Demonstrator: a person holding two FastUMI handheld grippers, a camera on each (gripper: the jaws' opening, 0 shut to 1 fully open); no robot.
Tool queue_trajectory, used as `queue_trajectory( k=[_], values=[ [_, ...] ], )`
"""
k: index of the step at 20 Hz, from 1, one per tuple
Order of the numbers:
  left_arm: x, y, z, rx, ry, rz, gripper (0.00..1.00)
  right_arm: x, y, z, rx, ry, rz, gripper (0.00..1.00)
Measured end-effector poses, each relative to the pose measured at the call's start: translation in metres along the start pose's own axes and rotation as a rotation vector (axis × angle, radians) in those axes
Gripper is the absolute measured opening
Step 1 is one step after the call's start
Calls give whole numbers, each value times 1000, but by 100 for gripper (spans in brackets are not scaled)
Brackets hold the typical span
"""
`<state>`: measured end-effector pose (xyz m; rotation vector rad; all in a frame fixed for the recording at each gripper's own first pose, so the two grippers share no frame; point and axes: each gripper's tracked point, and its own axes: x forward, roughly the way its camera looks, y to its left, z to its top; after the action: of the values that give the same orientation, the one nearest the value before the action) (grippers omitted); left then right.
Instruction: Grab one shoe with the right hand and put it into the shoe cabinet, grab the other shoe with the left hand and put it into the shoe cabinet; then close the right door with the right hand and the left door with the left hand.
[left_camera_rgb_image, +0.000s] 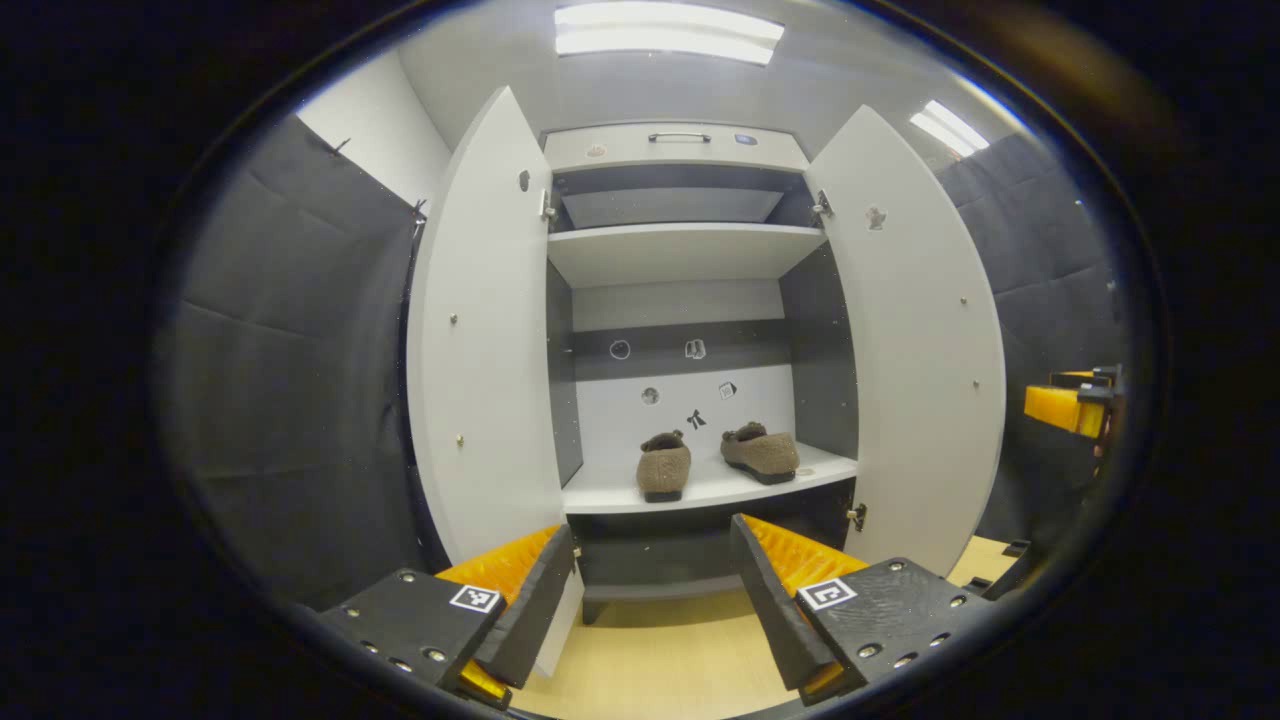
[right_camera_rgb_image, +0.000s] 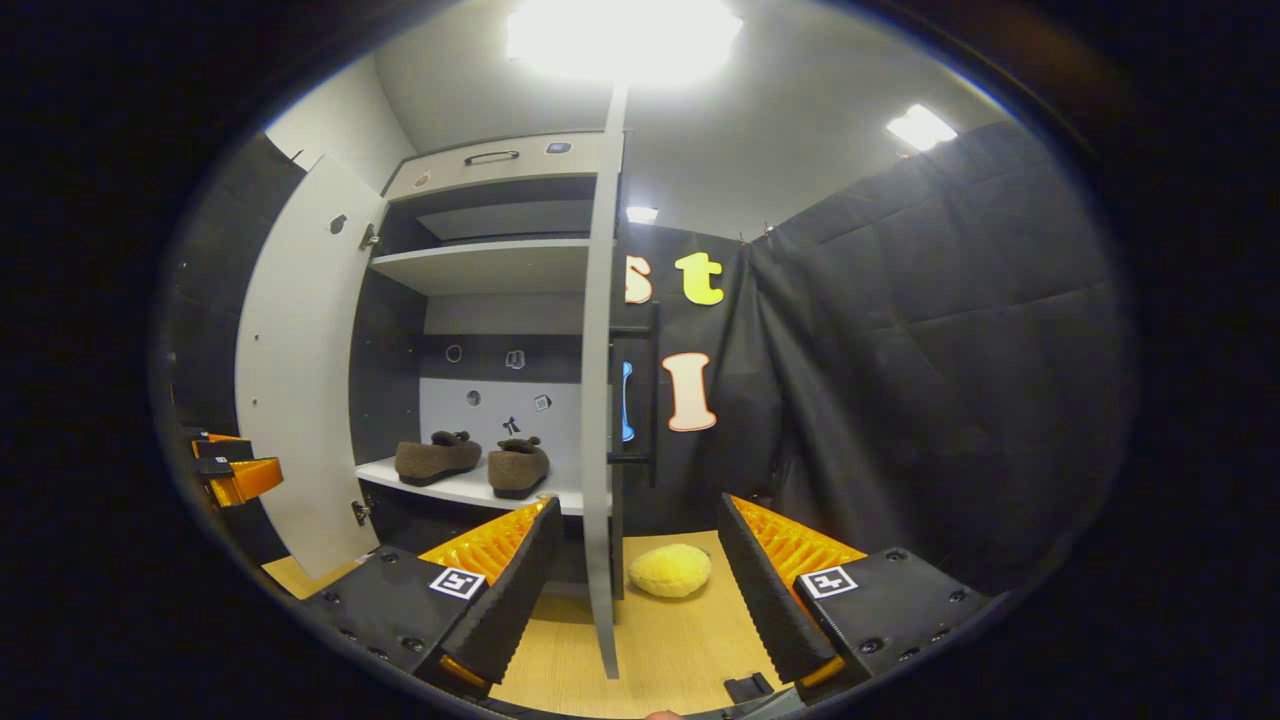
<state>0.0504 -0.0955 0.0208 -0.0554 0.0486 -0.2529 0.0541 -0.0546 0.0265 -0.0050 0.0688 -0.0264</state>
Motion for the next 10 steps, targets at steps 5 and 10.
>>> queue_trajectory(
  k=[5, 10],
  values=[
    [-10, 8, -8, 1, 29, 24, 91, 20, -47, 26, 8, -48, -153, 96],
    [-30, 25, -15, -31, 37, 77, 91, 53, -89, 43, 41, -61, -332, 98]
  ],
)
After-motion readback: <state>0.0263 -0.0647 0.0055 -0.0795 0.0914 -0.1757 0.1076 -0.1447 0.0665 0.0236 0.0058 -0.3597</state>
